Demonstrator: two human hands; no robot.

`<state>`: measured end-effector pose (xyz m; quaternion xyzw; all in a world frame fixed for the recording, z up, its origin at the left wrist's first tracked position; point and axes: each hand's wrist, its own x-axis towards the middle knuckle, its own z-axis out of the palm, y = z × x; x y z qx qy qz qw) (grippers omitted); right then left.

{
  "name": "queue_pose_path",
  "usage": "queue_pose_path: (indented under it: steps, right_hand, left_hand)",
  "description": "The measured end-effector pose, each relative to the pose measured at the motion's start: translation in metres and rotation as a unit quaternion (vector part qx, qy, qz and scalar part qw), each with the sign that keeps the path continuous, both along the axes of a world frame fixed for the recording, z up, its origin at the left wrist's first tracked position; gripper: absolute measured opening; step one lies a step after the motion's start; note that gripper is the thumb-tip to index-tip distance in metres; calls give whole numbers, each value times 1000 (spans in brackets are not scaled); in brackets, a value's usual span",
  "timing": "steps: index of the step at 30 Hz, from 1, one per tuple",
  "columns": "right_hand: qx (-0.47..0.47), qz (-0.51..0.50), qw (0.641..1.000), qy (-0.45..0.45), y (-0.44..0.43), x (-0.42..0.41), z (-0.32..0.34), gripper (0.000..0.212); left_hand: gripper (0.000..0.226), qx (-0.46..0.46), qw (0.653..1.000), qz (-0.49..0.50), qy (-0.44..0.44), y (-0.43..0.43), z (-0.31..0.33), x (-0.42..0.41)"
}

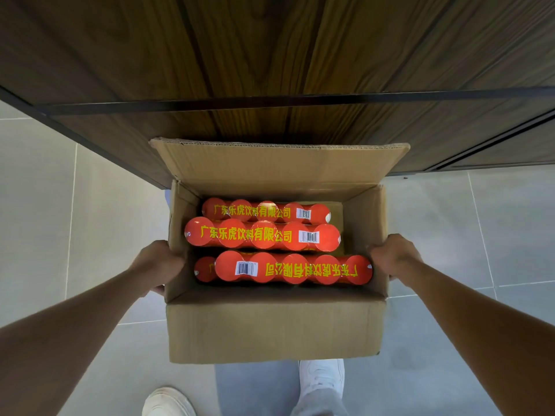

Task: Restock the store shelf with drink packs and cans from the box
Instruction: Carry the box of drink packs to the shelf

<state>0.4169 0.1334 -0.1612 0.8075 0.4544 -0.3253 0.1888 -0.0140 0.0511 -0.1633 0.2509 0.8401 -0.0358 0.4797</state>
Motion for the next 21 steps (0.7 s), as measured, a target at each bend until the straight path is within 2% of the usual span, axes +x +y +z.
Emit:
queue_pose_path:
  steps: [4,13,17,21]
  right_hand:
    - [-10,14,999,33,-4,4,8,25]
    - [-57,48,997,34,-22,7,49,23]
    - [-65,66,996,17,-52,10,79,26]
    - [-80,79,993,14,-77,9,139,25]
  left_hand:
    - [22,-15,1000,5,-7,-5,5,0]
    - [18,-71,997,-11,-25,-39,55,4]
    - [21,-103,994,-14,-17,-68,92,11]
    - [19,-102,994,-9,-34,-90,155,2]
